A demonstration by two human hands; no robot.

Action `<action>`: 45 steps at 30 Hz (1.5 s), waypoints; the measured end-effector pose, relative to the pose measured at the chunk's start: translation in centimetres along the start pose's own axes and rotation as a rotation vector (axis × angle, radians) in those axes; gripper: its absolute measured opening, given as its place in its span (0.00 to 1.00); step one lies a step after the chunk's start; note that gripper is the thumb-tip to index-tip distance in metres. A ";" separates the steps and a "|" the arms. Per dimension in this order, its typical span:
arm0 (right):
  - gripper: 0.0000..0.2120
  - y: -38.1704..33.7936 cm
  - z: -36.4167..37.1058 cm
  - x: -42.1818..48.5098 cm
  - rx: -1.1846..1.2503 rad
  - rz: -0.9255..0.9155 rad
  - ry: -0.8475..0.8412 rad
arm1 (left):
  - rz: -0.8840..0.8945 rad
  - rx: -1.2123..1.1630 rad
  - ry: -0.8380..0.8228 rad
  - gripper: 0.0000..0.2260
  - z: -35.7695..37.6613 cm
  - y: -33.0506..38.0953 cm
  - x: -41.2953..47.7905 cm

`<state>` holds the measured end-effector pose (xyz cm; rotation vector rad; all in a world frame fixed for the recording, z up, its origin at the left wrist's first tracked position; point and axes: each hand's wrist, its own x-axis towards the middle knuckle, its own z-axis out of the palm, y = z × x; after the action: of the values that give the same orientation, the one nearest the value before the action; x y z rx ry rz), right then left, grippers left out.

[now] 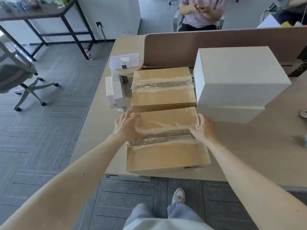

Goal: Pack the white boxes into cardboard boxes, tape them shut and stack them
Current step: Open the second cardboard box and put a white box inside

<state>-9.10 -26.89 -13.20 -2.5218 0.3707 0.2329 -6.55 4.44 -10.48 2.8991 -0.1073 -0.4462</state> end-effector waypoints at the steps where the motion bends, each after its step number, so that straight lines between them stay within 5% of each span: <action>1: 0.26 -0.4 0.0 0.2 -0.072 -0.080 0.064 | 0.071 0.039 -0.020 0.41 -0.1 0.1 0.4; 3: 0.16 -1.6 0.0 0.0 -0.088 -0.251 0.113 | 0.177 0.118 -0.061 0.38 -0.4 0.6 0.9; 6: 0.07 -3.4 0.5 -1.4 -0.104 -0.411 -0.139 | 0.231 0.198 -0.093 0.37 -0.8 1.2 1.6; 9: 0.09 -3.7 1.5 -2.8 -0.158 -0.361 -0.296 | 0.265 0.252 -0.108 0.38 -1.0 1.4 2.2; 18: 0.18 -7.2 -2.7 -6.8 -0.094 -0.206 -0.062 | 0.320 0.293 -0.175 0.42 -1.3 0.8 3.5; 25: 0.06 -6.7 -6.9 -11.9 -0.090 0.009 -0.321 | 0.362 0.434 -0.204 0.57 -0.9 1.3 2.6; 27: 0.06 -4.3 -5.8 -13.2 -0.169 0.100 -0.373 | 0.369 0.444 -0.176 0.54 -0.8 1.5 2.4; 31: 0.22 -0.5 -1.9 -14.6 -0.176 0.238 -0.319 | 0.428 0.336 -0.203 0.48 -1.7 0.6 3.0; 38: 0.30 -1.3 1.2 -12.6 -0.229 0.205 -0.159 | 0.417 0.004 -0.403 0.26 -5.8 -1.2 5.1; 41: 0.33 -1.3 2.1 -11.1 -0.213 0.200 -0.177 | 0.395 -0.225 -0.249 0.08 -7.7 -1.8 5.8; 45: 0.37 -0.8 3.0 -9.8 -0.253 0.198 -0.172 | 0.351 -0.270 0.055 0.17 -8.8 -2.3 7.1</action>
<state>-18.34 -22.42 -12.87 -2.6845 0.5522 0.6045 2.96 7.60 -4.83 2.5533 -0.4966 -0.2922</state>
